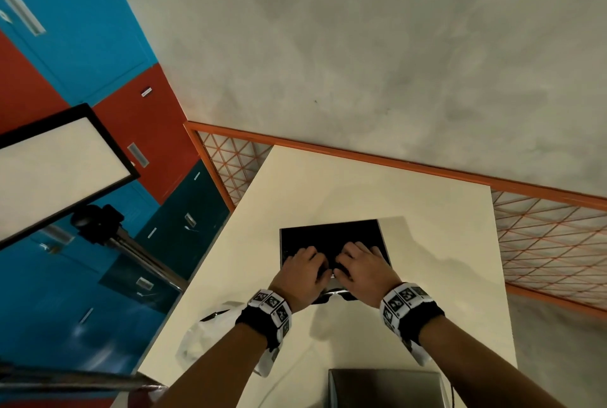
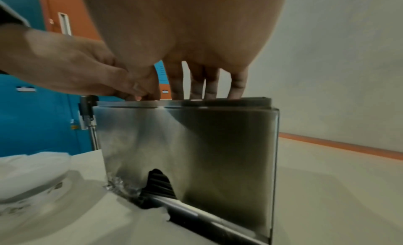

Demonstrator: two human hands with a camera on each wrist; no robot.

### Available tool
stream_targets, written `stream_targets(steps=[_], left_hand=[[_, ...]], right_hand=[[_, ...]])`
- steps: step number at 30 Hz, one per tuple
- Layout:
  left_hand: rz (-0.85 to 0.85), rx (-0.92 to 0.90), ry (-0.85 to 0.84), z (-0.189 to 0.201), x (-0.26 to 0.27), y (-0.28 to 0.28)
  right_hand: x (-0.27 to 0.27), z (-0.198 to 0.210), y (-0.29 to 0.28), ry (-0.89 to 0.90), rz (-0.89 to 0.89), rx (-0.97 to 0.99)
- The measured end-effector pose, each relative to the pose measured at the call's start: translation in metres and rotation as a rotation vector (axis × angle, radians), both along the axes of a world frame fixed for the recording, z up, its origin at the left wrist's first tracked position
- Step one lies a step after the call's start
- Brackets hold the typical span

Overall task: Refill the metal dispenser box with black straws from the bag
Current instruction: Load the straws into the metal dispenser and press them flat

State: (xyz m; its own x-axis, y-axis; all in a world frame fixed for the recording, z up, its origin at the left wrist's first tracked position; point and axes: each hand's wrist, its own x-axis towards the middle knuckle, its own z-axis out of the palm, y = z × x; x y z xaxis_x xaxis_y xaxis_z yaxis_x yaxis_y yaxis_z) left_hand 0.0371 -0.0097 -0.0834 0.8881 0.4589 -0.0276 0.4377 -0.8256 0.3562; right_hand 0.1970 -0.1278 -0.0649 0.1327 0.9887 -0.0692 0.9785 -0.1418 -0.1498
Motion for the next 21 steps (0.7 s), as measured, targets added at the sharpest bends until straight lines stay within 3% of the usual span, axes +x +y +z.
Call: stream_targets(steps=[7,9,12,15,16,18,21], left_hand=[[-0.018,-0.071,0.273,0.000,0.007,0.002],[0.021,-0.157,0.249,0.002,0.010,0.006],[0.145,-0.165,0.011,0.007,0.005,0.015],[0.341,-0.092,-0.194,0.017,-0.005,0.025],[0.417,-0.088,-0.197,0.021,-0.008,0.027],[0.579,-0.147,-0.097,0.029,-0.012,0.029],[0.657,-0.257,0.131,0.025,-0.017,0.034]], right_hand=[[-0.007,-0.006,0.003,0.064,-0.021,-0.232],[-0.002,-0.003,0.008,0.142,-0.055,-0.224],[0.014,0.005,0.006,0.247,-0.148,0.069],[0.038,0.007,-0.001,0.252,-0.387,0.399],[0.046,0.007,-0.002,0.288,-0.499,0.381],[0.060,0.003,-0.001,0.424,-0.683,0.145],[0.065,-0.006,0.001,0.462,-0.712,-0.253]])
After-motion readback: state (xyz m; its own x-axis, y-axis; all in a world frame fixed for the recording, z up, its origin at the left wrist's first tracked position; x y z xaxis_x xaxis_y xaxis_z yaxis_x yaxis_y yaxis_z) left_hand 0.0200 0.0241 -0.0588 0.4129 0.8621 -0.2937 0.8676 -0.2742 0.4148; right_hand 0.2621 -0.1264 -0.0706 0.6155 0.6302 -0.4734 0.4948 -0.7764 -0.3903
